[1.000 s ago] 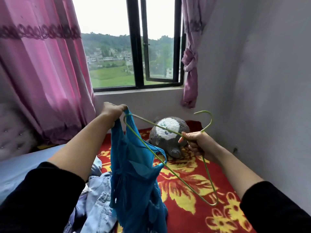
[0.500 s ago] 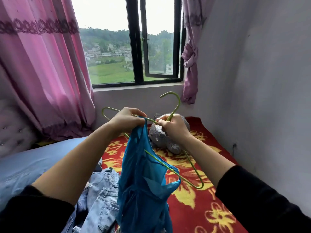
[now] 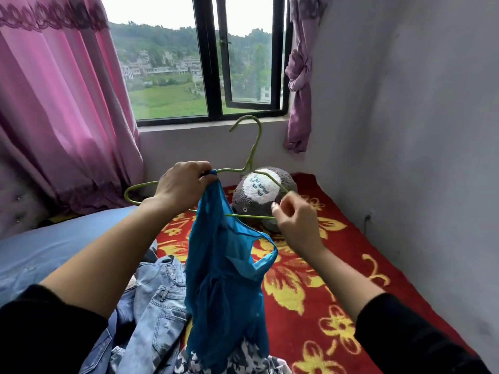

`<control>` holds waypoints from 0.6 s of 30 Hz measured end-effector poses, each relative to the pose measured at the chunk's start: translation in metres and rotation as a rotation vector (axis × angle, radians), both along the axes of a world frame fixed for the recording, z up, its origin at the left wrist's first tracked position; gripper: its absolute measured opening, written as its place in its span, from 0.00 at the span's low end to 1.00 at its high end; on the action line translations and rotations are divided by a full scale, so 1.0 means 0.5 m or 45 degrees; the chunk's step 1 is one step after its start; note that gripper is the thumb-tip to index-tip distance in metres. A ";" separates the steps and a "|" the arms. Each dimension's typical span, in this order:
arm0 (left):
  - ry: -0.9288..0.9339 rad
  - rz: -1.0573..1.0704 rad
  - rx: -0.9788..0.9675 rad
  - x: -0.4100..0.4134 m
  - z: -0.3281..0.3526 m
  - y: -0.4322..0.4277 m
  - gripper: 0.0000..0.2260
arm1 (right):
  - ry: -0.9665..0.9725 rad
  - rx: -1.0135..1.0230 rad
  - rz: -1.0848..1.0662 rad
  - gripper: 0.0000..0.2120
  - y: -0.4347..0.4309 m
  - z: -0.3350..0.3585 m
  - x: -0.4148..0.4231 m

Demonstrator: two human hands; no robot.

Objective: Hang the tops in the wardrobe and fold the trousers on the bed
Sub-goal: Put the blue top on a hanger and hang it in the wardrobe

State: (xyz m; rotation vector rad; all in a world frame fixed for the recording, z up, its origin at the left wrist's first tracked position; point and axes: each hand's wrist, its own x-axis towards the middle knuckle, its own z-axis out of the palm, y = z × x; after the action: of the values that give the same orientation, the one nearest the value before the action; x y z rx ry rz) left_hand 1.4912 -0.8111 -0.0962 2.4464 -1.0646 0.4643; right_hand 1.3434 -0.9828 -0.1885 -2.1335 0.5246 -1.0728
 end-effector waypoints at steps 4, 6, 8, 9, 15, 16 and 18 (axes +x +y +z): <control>0.122 -0.075 -0.129 0.005 0.001 0.013 0.06 | 0.649 0.279 -0.104 0.19 0.006 -0.129 0.017; 0.159 -0.108 -0.171 0.001 0.004 0.022 0.06 | 0.790 0.466 -0.121 0.35 0.002 -0.163 0.041; 0.185 -0.130 -0.209 -0.003 0.005 0.035 0.06 | 0.843 0.553 -0.103 0.42 -0.003 -0.179 0.063; 0.202 -0.143 -0.231 -0.003 0.005 0.044 0.06 | 0.868 0.567 -0.103 0.41 -0.007 -0.186 0.076; 0.284 -0.147 -0.311 0.017 0.004 0.113 0.05 | 0.361 1.130 0.116 0.15 -0.045 -0.169 0.111; 0.320 -0.141 -0.325 0.024 0.002 0.126 0.04 | 0.236 1.299 0.140 0.15 -0.056 -0.161 0.111; 0.399 -0.133 -0.356 0.033 -0.003 0.150 0.02 | 0.044 1.538 0.201 0.12 -0.088 -0.150 0.112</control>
State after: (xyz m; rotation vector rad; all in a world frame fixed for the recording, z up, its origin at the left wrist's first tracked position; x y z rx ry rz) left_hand 1.5078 -0.7361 -0.0979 2.1192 -0.9210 0.1733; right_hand 1.3993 -1.0266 -0.2635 -1.0849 0.7456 -0.4011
